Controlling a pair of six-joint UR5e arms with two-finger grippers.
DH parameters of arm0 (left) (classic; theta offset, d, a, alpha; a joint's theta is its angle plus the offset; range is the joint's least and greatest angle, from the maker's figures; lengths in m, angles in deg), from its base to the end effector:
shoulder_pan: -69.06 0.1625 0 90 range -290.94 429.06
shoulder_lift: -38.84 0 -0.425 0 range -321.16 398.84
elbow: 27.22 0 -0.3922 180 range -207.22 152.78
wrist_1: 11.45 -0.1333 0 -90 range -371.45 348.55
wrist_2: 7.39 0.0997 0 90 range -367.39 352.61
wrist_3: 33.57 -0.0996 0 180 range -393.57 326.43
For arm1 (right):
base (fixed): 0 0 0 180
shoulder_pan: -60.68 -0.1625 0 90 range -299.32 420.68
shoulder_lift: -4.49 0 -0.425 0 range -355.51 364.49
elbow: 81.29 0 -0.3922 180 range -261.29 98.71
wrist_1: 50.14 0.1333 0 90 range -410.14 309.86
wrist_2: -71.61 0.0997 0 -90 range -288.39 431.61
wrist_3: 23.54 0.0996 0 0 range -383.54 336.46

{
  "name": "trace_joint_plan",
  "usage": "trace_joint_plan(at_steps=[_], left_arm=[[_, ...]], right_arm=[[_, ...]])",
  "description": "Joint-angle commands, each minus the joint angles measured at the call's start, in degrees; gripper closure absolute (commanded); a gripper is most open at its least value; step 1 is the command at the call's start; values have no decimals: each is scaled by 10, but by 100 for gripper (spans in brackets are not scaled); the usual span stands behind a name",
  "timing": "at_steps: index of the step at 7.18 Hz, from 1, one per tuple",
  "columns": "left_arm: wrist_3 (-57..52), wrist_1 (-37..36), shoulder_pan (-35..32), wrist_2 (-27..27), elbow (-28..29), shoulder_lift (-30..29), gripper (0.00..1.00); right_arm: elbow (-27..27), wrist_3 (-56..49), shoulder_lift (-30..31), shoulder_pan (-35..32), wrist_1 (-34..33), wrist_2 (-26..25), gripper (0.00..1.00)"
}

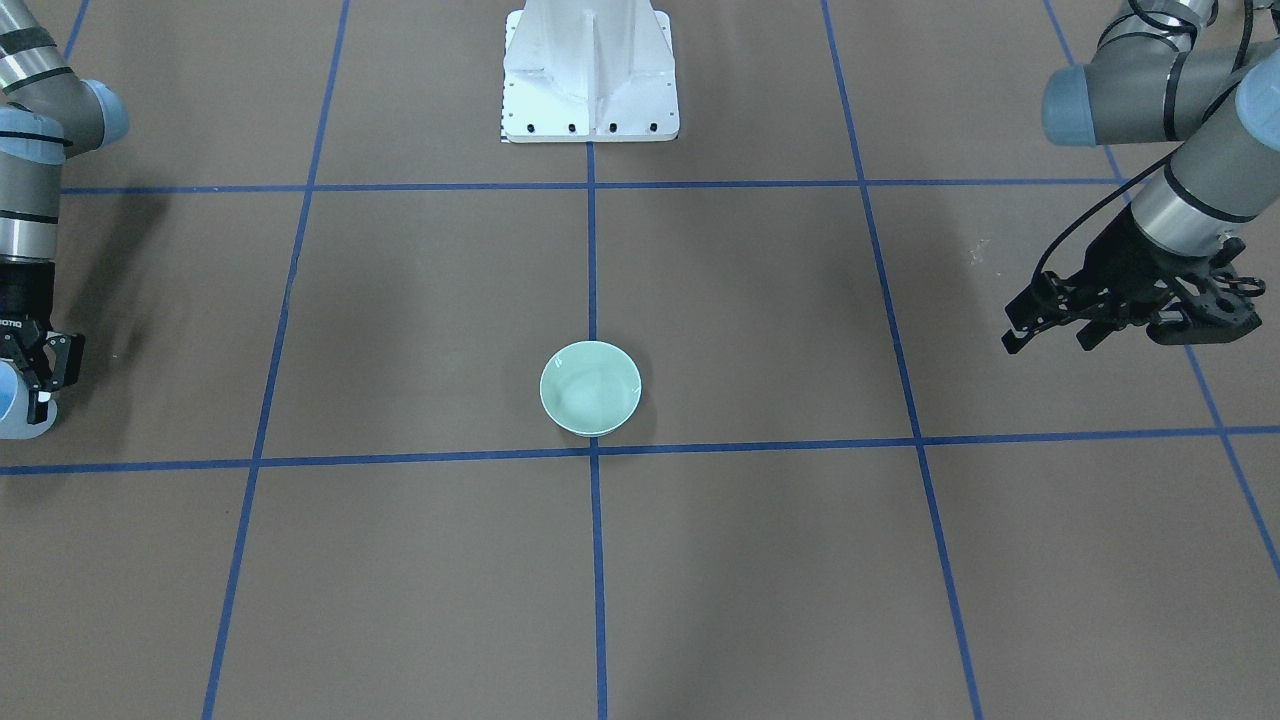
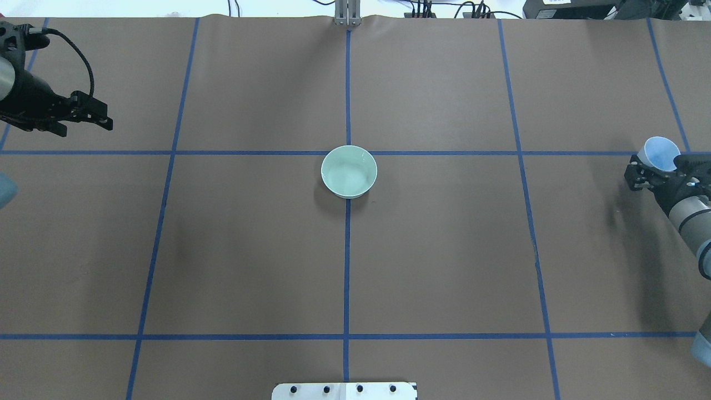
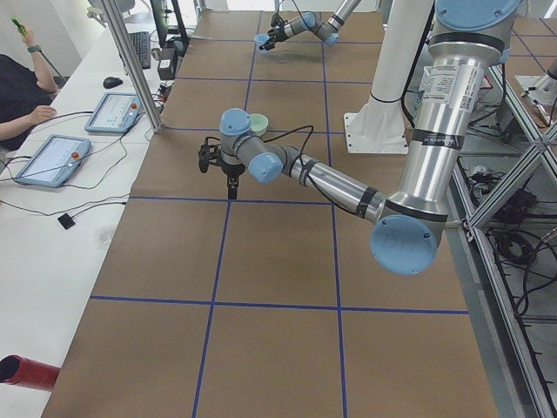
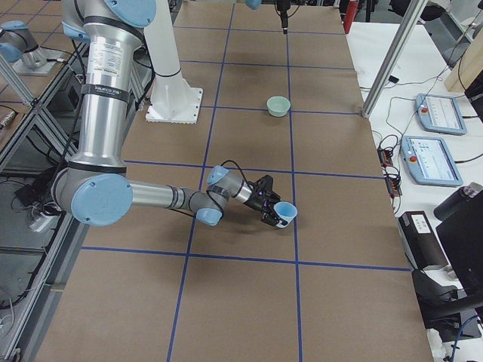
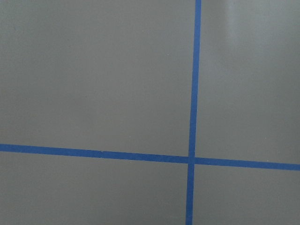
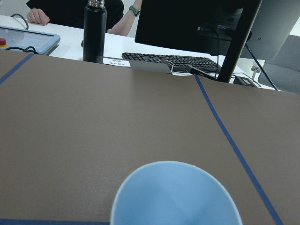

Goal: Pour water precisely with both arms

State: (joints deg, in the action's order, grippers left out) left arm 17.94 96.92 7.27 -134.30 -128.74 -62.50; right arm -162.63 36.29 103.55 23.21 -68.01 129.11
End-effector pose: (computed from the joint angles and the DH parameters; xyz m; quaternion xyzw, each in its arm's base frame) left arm 0.2058 -0.5392 0.4210 0.0665 0.4415 -0.0701 0.8920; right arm -0.2300 -0.4117 0.6694 0.4511 -0.2261 0.1820 0.8440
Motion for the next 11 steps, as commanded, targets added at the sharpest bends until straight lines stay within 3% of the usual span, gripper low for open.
trace_joint_plan(at_steps=[1,2,3,4,8,11], left_arm=[[0,0,0,0,0,0,0],[0,0,0,0,1,0,0],[0,0,0,0,1,0,0],[0,0,0,0,1,0,0],[-1,-1,0,0,3,1,0],[-1,-1,0,0,3,0,0]], right_arm=[[9,-1,-3,0,14,1,100],[8,-1,-3,0,14,1,100],[9,-1,-3,-1,14,1,60],[8,-2,0,-1,14,0,1],[-7,-14,10,-2,15,0,0],[-80,-49,66,-3,14,7,0]])
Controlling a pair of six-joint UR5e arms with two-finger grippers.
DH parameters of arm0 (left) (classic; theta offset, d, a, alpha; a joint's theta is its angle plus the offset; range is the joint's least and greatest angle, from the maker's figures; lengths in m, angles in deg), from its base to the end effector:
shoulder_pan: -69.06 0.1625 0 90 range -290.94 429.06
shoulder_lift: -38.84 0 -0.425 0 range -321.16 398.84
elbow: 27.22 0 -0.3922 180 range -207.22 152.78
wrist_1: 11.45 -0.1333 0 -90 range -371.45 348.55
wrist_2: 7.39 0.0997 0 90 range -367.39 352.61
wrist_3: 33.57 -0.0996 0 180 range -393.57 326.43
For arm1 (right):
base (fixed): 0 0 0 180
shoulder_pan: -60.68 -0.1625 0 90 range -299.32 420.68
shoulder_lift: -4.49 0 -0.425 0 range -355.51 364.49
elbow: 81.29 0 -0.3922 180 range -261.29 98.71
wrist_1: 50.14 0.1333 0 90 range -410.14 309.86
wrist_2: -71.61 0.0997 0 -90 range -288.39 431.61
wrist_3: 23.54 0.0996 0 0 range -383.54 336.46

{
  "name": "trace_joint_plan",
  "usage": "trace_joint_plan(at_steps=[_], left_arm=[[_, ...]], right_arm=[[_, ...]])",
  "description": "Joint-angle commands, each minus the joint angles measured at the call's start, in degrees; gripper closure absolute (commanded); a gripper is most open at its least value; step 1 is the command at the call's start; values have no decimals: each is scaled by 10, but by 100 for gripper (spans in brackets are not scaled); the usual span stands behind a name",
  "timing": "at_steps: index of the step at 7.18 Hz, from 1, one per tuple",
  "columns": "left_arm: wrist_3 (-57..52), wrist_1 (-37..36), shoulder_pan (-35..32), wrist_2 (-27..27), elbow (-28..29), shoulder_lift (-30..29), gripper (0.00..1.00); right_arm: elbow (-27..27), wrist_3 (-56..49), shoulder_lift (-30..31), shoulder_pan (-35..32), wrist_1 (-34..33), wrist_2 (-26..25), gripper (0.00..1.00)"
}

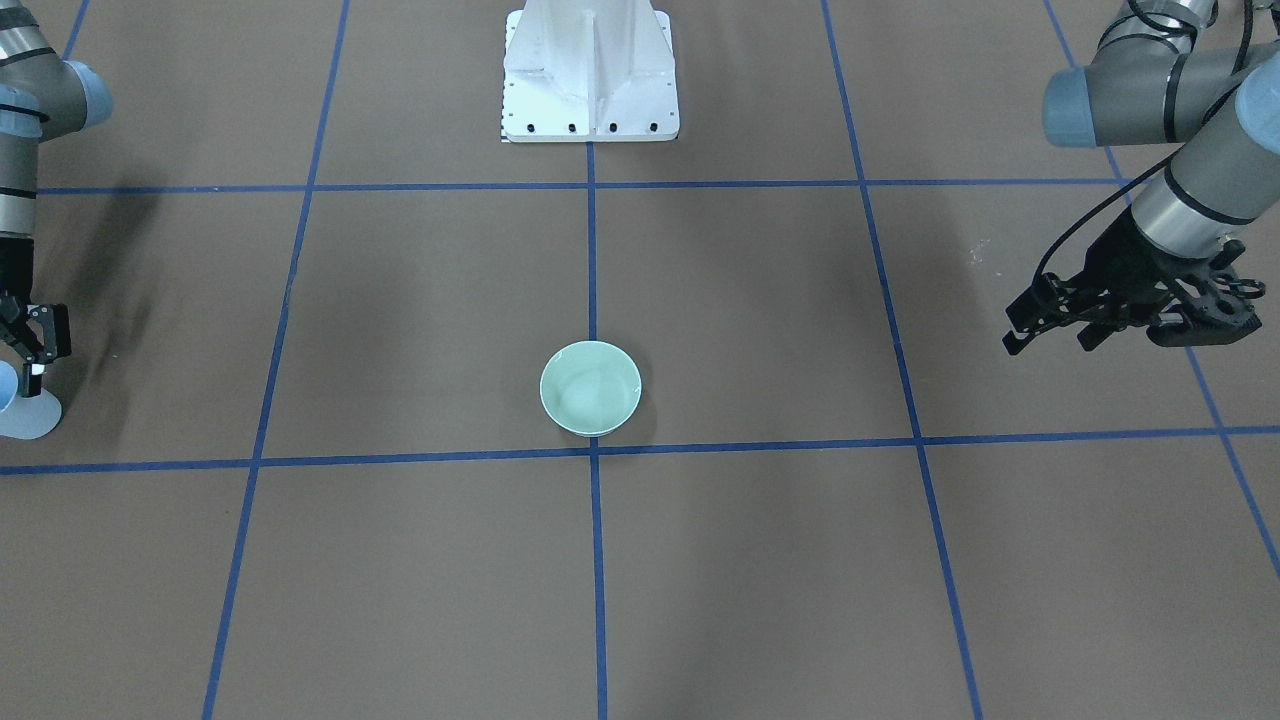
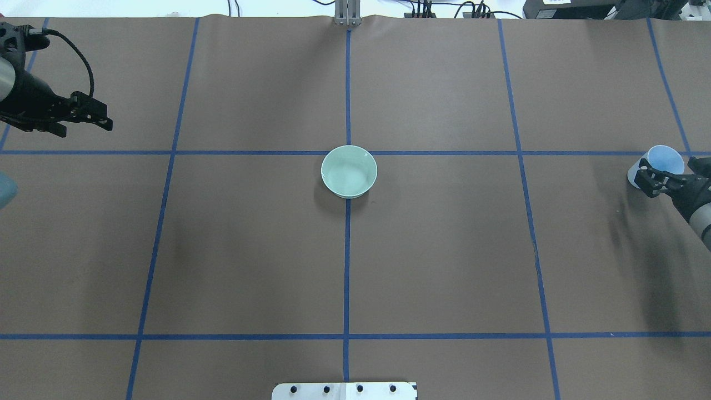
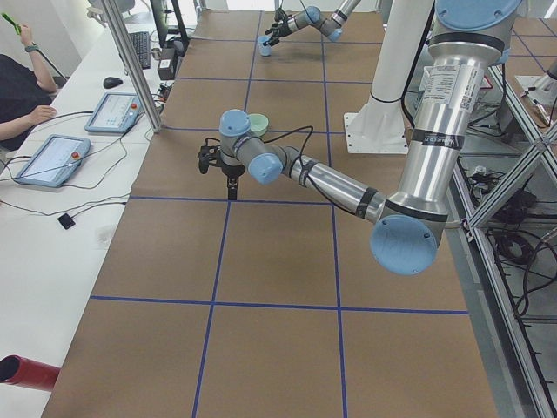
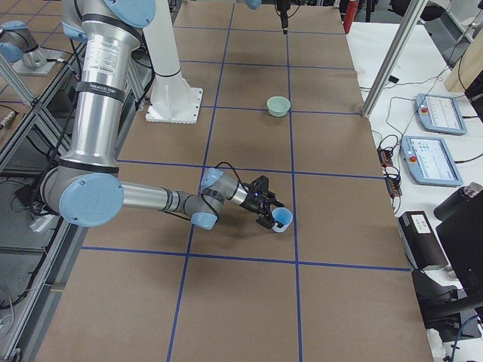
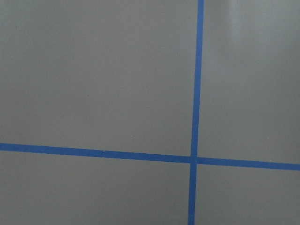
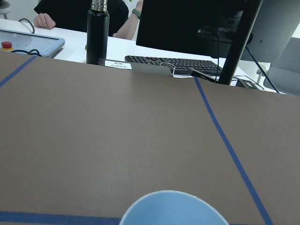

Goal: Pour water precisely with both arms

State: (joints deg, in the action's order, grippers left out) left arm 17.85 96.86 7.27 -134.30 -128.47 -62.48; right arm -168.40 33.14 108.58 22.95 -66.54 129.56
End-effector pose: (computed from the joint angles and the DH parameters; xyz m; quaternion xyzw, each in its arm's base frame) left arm 0.2061 -0.5398 0.4237 0.0645 0.4400 -0.0705 0.8929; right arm -0.2001 -0.3902 0.6524 0.4627 -0.2297 0.1634 0.8405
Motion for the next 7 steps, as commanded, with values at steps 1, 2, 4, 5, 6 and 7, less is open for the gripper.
trace_joint_plan(at_steps=[1,2,4,5,6,7], left_arm=[[0,1,0,-1,-1,0,0],[2,0,1,-1,0,-5,0],[80,-1,19,-3,0,-48,0],[132,-1,55,0,4,-77,0],[185,0,84,3,27,-129,0],[215,0,106,10,59,-174,0]], right_arm=[[-33,-44,16,-2,-1,8,0],[-52,-73,13,-31,-9,44,0],[-65,-139,-21,-163,-61,218,0],[-65,-185,-57,-230,-118,300,0],[-64,-225,-102,-294,-197,397,0],[-63,-285,-150,-356,-297,494,0]])
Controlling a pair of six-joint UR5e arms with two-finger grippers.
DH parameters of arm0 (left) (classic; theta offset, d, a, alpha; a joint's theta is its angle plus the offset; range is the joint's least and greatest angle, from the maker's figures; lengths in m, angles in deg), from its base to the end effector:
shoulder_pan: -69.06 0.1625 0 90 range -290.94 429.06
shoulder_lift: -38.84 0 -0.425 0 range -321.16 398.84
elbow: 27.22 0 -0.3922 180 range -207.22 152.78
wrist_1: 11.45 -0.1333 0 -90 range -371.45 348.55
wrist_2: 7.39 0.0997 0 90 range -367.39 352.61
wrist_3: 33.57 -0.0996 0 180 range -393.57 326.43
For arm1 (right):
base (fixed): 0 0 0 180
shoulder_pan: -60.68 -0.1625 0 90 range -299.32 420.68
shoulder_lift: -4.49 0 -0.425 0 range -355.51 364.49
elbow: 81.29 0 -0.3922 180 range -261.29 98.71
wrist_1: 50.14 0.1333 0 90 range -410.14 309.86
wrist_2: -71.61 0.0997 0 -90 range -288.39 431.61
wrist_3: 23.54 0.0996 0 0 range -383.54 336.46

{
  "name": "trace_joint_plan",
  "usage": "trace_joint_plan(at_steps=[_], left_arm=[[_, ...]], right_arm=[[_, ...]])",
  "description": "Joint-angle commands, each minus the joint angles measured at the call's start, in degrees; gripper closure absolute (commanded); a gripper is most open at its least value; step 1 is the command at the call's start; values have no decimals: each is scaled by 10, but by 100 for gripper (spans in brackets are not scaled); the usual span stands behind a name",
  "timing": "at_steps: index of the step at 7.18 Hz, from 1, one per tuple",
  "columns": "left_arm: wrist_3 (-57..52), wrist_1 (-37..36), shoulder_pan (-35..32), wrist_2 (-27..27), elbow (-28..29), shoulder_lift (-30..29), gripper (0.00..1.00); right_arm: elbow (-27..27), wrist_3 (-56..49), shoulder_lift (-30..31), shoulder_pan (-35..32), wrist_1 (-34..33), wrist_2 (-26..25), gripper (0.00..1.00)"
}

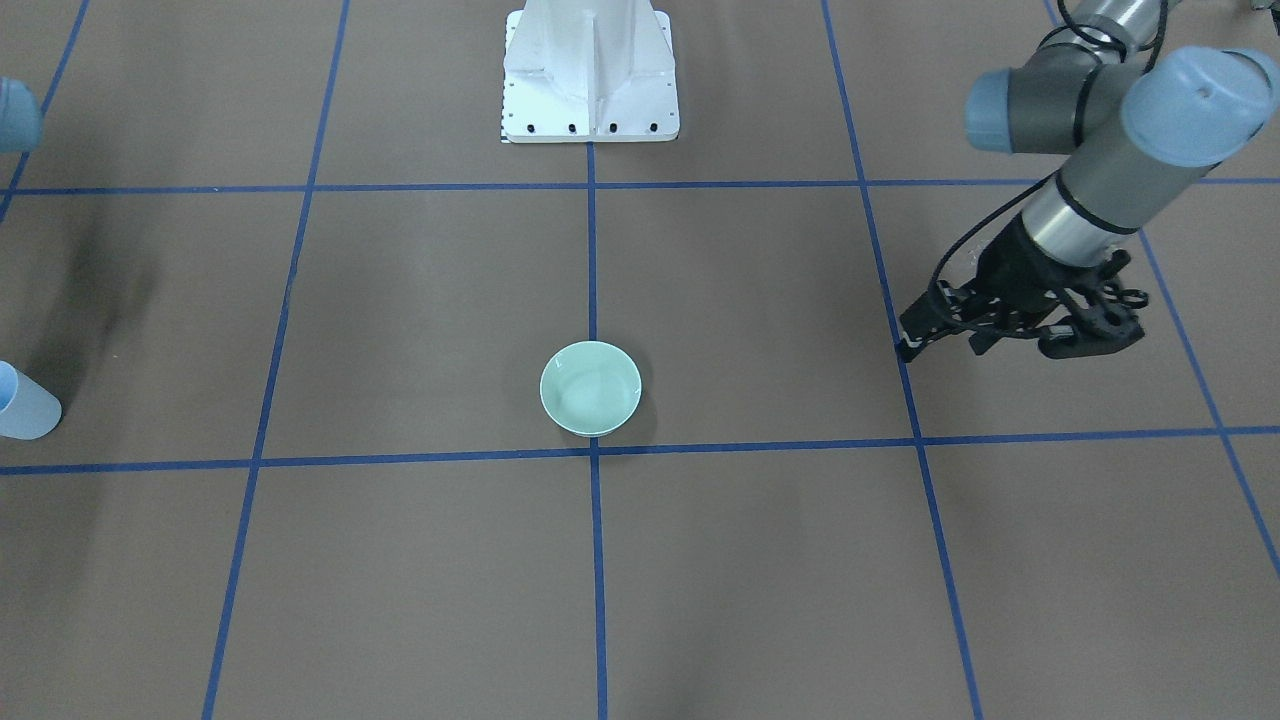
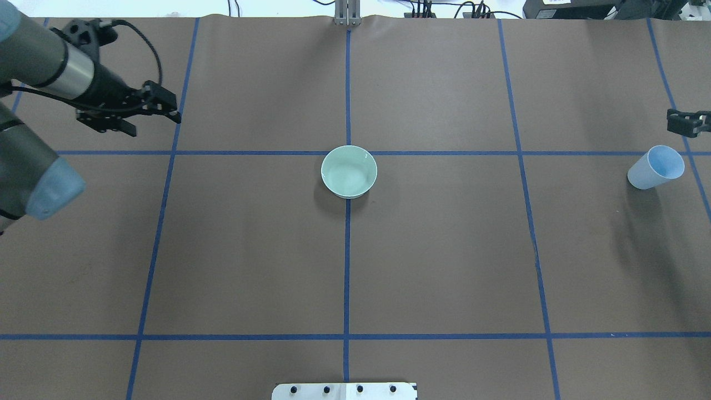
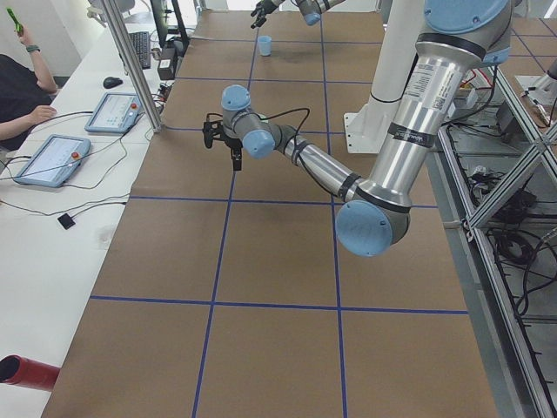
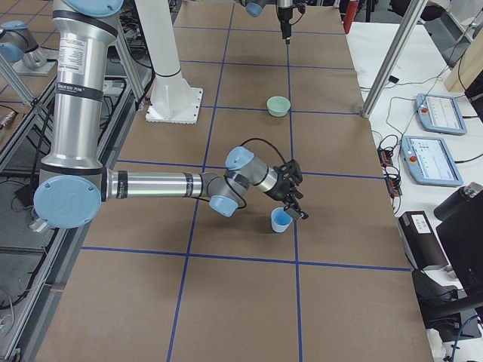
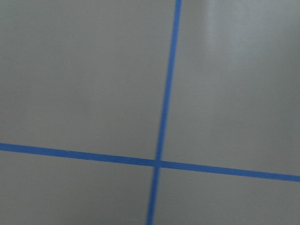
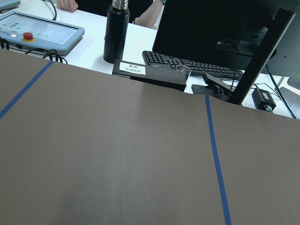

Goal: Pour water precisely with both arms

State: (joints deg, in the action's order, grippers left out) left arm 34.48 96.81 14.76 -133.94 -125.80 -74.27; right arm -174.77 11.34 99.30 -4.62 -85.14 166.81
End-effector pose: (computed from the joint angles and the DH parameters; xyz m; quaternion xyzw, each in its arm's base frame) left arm 0.3052 -0.5515 0.3225 0.0239 0.4909 -0.1126 0.8636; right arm -0.0941 -0.5020 0.5736 0.3713 -0.2592 0.0587 0.8897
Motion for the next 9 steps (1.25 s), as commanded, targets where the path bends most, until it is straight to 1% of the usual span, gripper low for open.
trace_joint_plan(at_steps=[1,2,3,4,6,7,8,9], left_arm=[[79,1,67,48,66,-101,0],[111,1,101,69,110,-148,0],[133,6,119,73,150,-183,0],[138,8,145,110,160,-197,0],[144,8,171,119,165,-203,0],[146,8,181,124,189,-221,0],[147,9,194,141,220,-245,0],[147,24,204,155,237,-250,1]], right_arm=[[1,-131,-95,-126,-216,184,0],[2,-185,-110,-154,-324,218,0],[3,-240,-131,-160,-436,217,0],[5,-248,-133,-160,-484,220,0],[27,-249,-130,-169,-496,305,0],[32,-249,-130,-168,-498,320,0],[32,-249,-127,-169,-497,321,0],[33,-249,-127,-169,-497,321,0]])
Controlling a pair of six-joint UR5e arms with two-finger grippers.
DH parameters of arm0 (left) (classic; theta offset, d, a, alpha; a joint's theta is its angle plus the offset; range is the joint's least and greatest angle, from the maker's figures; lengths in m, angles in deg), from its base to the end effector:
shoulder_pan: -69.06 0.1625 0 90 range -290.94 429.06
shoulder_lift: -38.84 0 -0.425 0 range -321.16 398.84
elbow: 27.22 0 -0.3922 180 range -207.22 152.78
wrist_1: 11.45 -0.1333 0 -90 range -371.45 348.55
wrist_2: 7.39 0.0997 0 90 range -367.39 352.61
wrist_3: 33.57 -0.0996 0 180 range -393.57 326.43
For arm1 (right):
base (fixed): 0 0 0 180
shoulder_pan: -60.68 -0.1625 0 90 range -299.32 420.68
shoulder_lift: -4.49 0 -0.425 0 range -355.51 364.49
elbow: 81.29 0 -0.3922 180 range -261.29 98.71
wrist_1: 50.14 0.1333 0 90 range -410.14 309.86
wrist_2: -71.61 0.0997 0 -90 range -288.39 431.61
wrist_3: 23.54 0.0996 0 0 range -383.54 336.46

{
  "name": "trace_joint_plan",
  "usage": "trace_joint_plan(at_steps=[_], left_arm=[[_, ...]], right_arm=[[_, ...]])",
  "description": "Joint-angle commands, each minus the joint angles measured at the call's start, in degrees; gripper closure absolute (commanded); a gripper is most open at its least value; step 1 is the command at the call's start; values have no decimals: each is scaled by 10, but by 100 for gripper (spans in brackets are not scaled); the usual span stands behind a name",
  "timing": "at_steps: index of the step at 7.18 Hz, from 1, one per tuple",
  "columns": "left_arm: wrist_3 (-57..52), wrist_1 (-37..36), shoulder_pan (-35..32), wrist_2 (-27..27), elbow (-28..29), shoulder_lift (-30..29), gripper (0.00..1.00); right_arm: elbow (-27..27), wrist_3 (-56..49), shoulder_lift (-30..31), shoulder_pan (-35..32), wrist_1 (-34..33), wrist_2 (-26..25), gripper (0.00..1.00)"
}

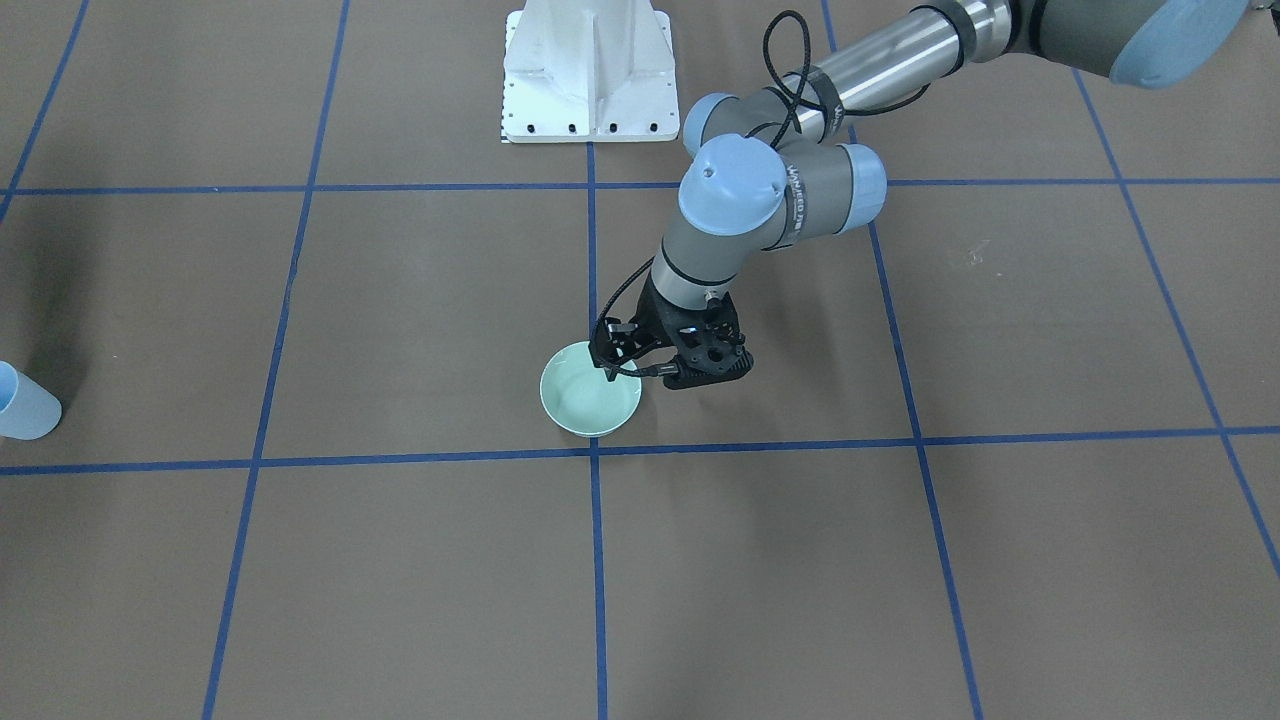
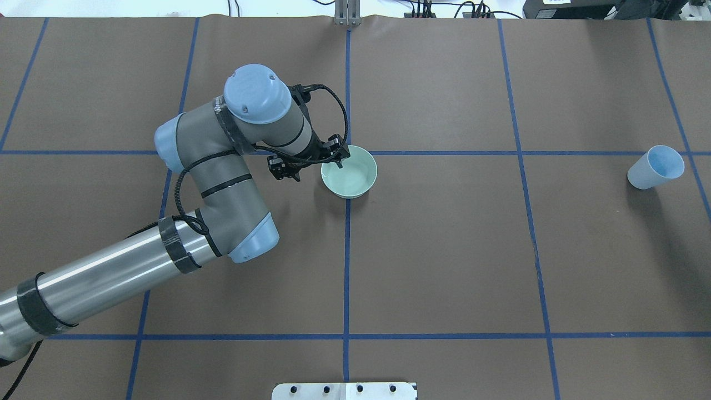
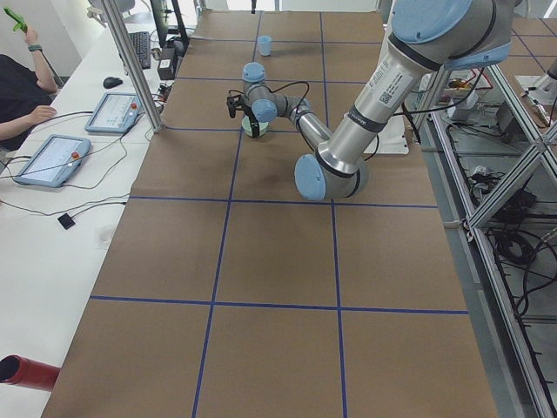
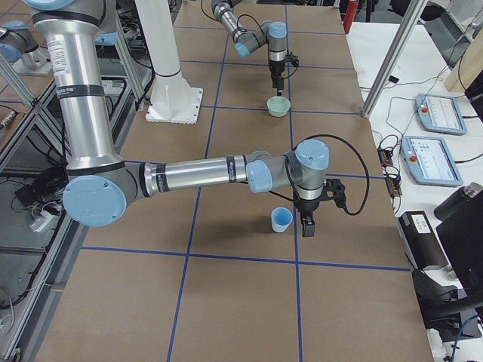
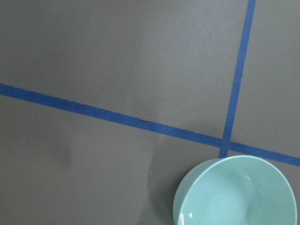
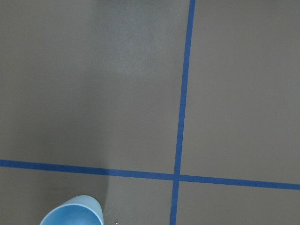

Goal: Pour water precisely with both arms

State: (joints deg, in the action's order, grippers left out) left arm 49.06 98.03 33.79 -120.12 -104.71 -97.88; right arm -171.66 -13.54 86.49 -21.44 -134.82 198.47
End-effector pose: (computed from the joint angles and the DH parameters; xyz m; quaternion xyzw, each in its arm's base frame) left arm 0.5713 -0.5202 0.2074 -0.0028 0.4764 -0.1245 0.8704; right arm -0.0043 -0.5677 0.5801 0.0629 -0.3277 -0.0202 0.9425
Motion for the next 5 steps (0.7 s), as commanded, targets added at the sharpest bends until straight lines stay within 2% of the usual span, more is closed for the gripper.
trace_joint_plan(at_steps=[1,2,4,5], left_arm=[[0,22,13,18,36,-14,7],[-1,22,13,19,40,-12,24],[-2,21,14,19,44,-11,64],[-3,21,14,19,43,-12,98]], right_arm=[[5,0,1,-1,0,5,0],[5,1,2,-1,1,8,0],[7,1,1,0,1,9,0],[10,1,0,-1,1,9,0]])
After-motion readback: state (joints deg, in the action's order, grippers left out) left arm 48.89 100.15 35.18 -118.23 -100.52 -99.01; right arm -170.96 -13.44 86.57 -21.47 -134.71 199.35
